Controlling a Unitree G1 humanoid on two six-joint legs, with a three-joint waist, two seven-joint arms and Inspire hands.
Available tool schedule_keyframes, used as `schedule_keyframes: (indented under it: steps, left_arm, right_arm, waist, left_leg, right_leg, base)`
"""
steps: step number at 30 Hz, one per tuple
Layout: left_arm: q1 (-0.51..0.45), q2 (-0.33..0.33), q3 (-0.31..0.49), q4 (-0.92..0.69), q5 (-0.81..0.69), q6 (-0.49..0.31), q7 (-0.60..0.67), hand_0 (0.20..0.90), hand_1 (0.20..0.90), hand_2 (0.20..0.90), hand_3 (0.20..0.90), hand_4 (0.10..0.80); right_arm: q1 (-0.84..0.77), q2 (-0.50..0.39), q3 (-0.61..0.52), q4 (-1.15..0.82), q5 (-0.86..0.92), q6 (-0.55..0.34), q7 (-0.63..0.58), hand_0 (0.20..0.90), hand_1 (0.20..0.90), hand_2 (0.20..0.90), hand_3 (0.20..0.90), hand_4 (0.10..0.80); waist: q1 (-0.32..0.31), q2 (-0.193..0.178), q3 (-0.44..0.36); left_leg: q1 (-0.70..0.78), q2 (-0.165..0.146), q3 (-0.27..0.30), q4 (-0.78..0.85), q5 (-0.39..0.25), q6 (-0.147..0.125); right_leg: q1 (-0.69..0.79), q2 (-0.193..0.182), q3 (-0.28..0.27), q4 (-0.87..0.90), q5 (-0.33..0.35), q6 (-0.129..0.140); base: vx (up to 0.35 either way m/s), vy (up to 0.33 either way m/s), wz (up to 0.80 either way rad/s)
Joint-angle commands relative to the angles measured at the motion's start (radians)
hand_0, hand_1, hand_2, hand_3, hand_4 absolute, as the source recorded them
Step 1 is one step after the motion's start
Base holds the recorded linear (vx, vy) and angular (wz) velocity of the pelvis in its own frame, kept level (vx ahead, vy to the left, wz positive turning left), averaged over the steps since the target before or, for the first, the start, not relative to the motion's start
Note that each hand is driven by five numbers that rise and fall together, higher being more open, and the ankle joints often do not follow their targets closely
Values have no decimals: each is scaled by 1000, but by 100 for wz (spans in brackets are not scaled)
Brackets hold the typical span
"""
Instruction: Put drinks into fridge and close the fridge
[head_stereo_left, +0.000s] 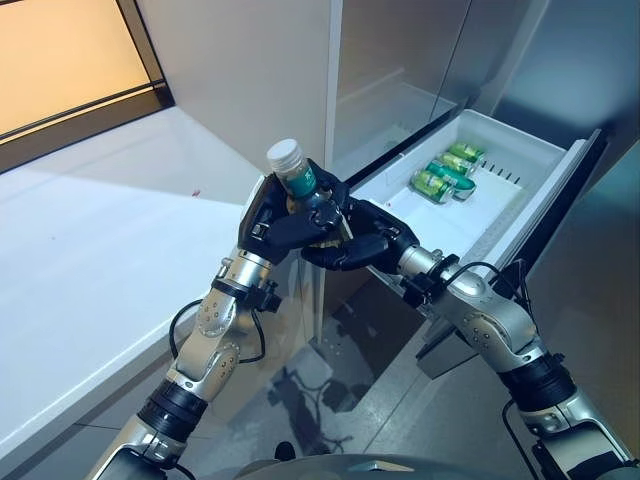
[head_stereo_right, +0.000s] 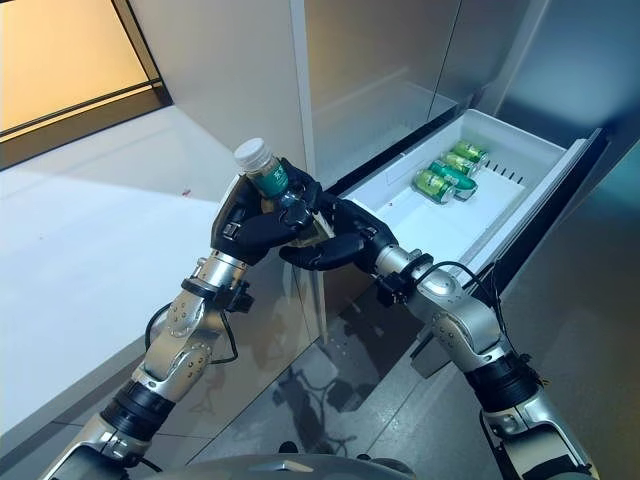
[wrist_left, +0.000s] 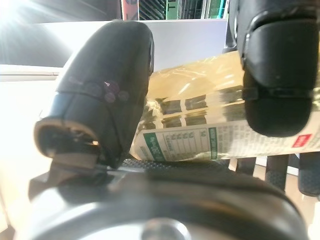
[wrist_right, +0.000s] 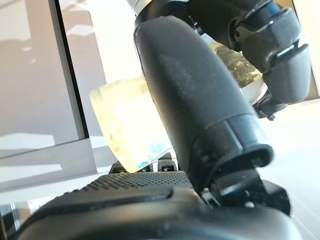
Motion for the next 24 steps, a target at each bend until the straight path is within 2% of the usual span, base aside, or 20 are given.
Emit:
schedule_keyframes:
  steps: [1,7,12,24]
  left_arm:
    - [-159,-65,1,-129,6,-144,-52,300,300,300,200,100]
    - [-170,-47,-16,-114,19,-98,-108,300,300,300,200,100]
    - [-179,-27,-38,-93,27,-84,-135,300,300,300,200,100]
    - [-194,-13,-69,-65,33,-83,-146,300,300,300,200,100]
  right_arm:
    - [-126,18,-135,15,-23,-153,-78,900,900,900,900,800]
    - [-161,-49,-97,17,-95,-64,70,900,900,900,900,800]
    - [-202,-115,-42,14,-170,-33,176,900,900,900,900,800]
    - [-274,-137,47,-11,-252,15,248,900,900,900,900,800]
  waist:
    - [7,11,-84]
    - [5,8,-87]
    - [1,8,-89]
    - [0,9,-89]
  left_leg:
    - [4,-37,-6,53,-125,37]
    - [2,-39,-11,53,-124,37]
    - [2,-40,-16,50,-120,36]
    - [-3,-38,-21,43,-113,35]
  right_leg:
    - [-88,24,3,93,-2,46]
    - [-90,26,10,93,-1,46]
    - [-91,28,17,93,-1,45]
    - [-99,32,33,94,2,46]
  base:
    - [0,0,0]
    - [0,0,0]
    - [0,0,0]
    - [-2,1,-1]
